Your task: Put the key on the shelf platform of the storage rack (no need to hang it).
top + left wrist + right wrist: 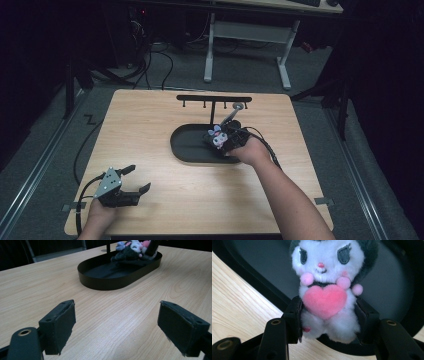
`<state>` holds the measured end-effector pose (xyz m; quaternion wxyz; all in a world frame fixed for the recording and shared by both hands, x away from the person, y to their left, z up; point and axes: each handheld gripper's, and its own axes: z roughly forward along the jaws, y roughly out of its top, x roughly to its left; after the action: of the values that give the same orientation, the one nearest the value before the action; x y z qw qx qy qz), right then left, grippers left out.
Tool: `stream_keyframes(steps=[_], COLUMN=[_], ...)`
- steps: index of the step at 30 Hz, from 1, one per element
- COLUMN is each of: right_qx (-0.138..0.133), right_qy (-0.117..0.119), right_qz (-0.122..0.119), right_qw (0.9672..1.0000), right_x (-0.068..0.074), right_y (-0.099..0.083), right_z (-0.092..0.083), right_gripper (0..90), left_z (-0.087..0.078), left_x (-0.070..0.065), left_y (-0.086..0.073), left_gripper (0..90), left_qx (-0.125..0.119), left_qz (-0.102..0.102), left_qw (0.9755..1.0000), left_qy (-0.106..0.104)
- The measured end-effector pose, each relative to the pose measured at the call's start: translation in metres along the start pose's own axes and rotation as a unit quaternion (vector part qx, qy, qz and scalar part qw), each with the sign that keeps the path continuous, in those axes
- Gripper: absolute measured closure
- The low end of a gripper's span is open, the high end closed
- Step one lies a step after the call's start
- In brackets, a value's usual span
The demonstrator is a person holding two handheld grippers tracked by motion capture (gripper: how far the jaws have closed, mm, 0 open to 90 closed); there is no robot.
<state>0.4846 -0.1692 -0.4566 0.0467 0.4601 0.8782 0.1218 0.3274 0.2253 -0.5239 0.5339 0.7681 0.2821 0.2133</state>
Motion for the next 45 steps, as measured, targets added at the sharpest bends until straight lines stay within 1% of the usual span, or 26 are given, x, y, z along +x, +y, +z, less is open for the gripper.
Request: stream_keyframes(steps=[2,3,4,7,8,9,10,11,14,15,16,19,20,23,25,28,30,34,35,37,40,45], right_qx=[0.008,0.012,0.015,0.016,0.015,0.013,0.013,0.015,0.013,0.018,0.012,0.010,0.009,0.004,-0.006,-0.014,-0.019,-0.032,-0.039,-0.044,-0.050,-0.062], right_qy=[-0.001,0.000,-0.001,-0.001,-0.001,0.000,0.000,0.000,0.000,-0.001,-0.002,-0.003,-0.002,-0.006,-0.001,-0.008,-0.012,-0.017,-0.020,-0.020,-0.029,-0.031], right_qz=[0.000,0.007,0.004,0.006,0.010,0.005,0.005,0.012,0.009,0.024,0.009,0.012,0.008,0.018,0.022,0.024,0.020,0.022,0.020,0.023,0.015,0.009], right_qw=[1.0000,0.9999,0.9999,0.9999,0.9998,0.9999,0.9999,0.9998,0.9999,0.9996,0.9999,0.9999,0.9999,0.9998,0.9997,0.9996,0.9995,0.9991,0.9988,0.9986,0.9982,0.9975], right_x=[-0.002,-0.002,-0.004,-0.004,-0.004,-0.005,-0.005,-0.004,-0.004,-0.002,-0.003,-0.004,-0.004,-0.003,-0.003,-0.001,0.000,0.003,0.004,0.006,0.007,0.012], right_y=[-0.004,-0.006,-0.010,-0.013,-0.013,-0.013,-0.013,-0.013,-0.012,-0.012,-0.011,-0.009,-0.009,-0.008,-0.008,-0.008,-0.008,-0.011,-0.013,-0.014,-0.018,-0.022], right_z=[0.004,0.006,0.009,0.011,0.011,0.011,0.011,0.011,0.012,0.012,0.013,0.016,0.017,0.017,0.014,0.008,0.004,-0.005,-0.011,-0.013,-0.018,-0.027], right_gripper=[48.2,48.1,47.9,47.7,47.7,47.4,47.4,47.2,46.7,46.2,45.6,42.9,41.4,35.7,31.6,27.0,25.4,24.9,25.0,24.8,24.4,24.6], left_z=[0.000,0.000,0.000,0.001,0.001,0.001,0.001,0.001,0.001,0.001,0.001,0.001,0.001,0.001,0.001,0.002,0.002,0.004,0.004,0.005,0.005,0.005], left_x=[0.000,0.000,0.000,0.000,0.000,0.000,0.000,0.000,0.000,0.000,0.000,0.000,0.000,0.000,0.000,0.000,0.000,0.000,-0.001,-0.001,-0.001,-0.001], left_y=[0.000,0.000,0.000,0.000,0.000,0.000,0.000,0.000,0.000,0.000,0.000,0.000,0.000,0.000,0.000,0.000,0.000,0.000,0.000,0.000,0.000,0.000], left_gripper=[15.4,15.4,15.4,15.4,15.4,15.4,15.4,15.4,15.4,15.4,15.4,15.4,15.4,15.4,15.4,15.4,15.4,15.4,15.4,15.4,15.4,15.4], left_qx=[0.001,0.003,0.003,0.004,0.003,0.004,0.004,0.004,0.003,0.003,0.003,0.002,0.003,0.003,0.005,0.006,0.008,0.010,0.009,0.010,0.010,0.011], left_qz=[0.000,0.000,0.000,0.002,0.002,0.002,0.002,0.002,0.000,0.000,0.000,0.000,0.000,0.000,0.001,-0.001,0.001,0.000,0.000,0.001,0.000,-0.001], left_qw=[1.0000,1.0000,1.0000,1.0000,1.0000,1.0000,1.0000,1.0000,1.0000,1.0000,1.0000,1.0000,1.0000,1.0000,1.0000,1.0000,1.0000,0.9999,0.9999,0.9999,0.9999,0.9999], left_qy=[-0.001,-0.002,-0.002,-0.003,-0.003,-0.003,-0.003,-0.003,-0.002,-0.002,-0.002,-0.002,-0.002,-0.002,-0.003,-0.003,-0.003,-0.004,-0.005,-0.006,-0.006,-0.005])
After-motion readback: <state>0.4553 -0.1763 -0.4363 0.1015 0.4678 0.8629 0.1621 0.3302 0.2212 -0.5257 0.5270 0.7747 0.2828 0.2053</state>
